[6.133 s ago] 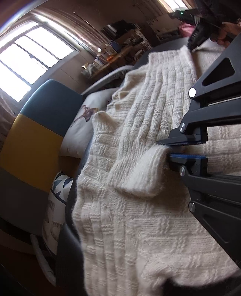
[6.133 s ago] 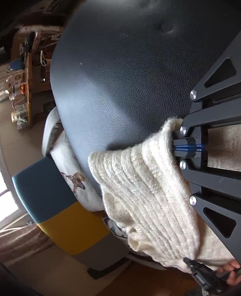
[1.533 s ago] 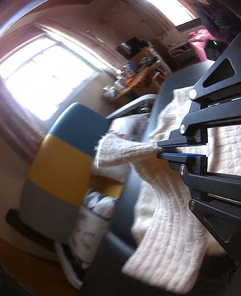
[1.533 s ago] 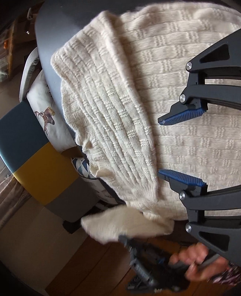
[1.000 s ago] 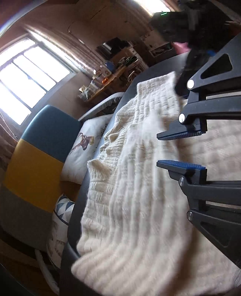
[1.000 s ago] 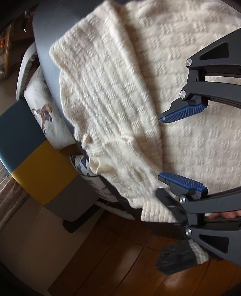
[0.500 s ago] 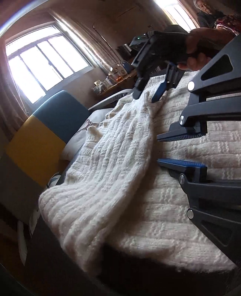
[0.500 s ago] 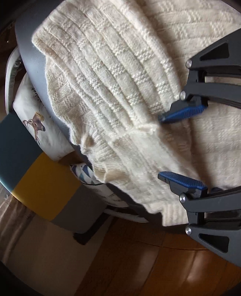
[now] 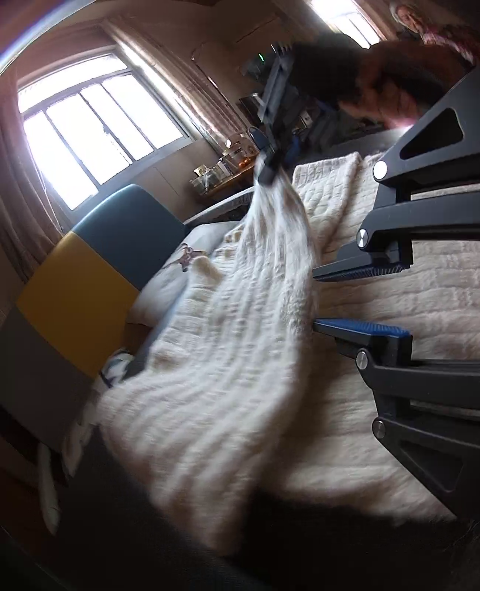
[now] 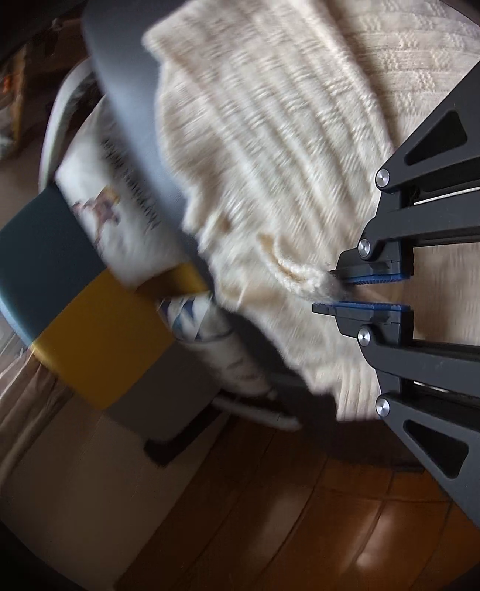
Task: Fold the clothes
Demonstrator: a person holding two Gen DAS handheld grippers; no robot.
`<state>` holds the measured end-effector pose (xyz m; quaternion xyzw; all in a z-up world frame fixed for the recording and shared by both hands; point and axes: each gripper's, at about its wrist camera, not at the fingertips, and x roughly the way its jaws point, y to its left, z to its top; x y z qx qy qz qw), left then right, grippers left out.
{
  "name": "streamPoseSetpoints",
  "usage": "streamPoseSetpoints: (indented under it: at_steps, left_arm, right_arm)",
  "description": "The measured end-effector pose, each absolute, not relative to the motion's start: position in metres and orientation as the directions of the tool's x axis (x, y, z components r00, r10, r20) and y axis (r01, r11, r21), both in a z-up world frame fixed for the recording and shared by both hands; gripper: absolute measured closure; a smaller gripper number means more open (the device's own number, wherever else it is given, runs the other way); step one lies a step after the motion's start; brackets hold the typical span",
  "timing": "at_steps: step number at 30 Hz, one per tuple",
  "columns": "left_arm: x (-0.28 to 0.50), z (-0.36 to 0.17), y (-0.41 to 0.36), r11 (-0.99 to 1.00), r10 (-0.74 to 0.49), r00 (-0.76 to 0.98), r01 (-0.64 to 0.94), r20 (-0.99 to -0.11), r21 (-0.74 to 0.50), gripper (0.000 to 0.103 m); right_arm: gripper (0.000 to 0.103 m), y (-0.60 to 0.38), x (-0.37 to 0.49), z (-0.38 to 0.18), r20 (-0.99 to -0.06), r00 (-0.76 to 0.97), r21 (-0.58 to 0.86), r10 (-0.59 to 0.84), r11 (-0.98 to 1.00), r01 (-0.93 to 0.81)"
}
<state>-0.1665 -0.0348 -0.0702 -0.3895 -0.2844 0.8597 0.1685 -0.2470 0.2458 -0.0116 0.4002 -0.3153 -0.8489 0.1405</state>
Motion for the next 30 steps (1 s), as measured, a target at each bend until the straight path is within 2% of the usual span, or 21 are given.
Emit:
streamPoseSetpoints:
  at_steps: [5,9,23,30]
  left_arm:
    - [-0.188,-0.071,-0.049,-0.836,0.438,-0.627,-0.02,-0.644,-0.549,0.083]
    - [-0.202,-0.067,-0.063,-0.849,0.379,-0.664,0.028,-0.645,-0.528,0.086]
    - [-0.183,-0.082,-0.124,-0.756,0.224,-0.794,0.225,-0.566,-0.614,0.086]
    - [-0.184,-0.075,-0.108,-0.819,0.192,-0.778,0.209,-0.598,-0.535,0.086]
  right_arm:
    - [0.095,0.241,-0.247,0.049,-0.472,-0.723,0.671,-0.504,-0.738,0.076]
    - [0.095,0.242,-0.246,0.074,-0.448,-0.742,0.647,-0.499,-0.753,0.116]
    - [0.095,0.267,-0.233,0.05,-0.482,-0.723,0.667,-0.495,-0.742,0.063]
    - [0.095,0.296,-0.233,0.042,-0.492,-0.757,0.655,-0.43,-0.756,0.004]
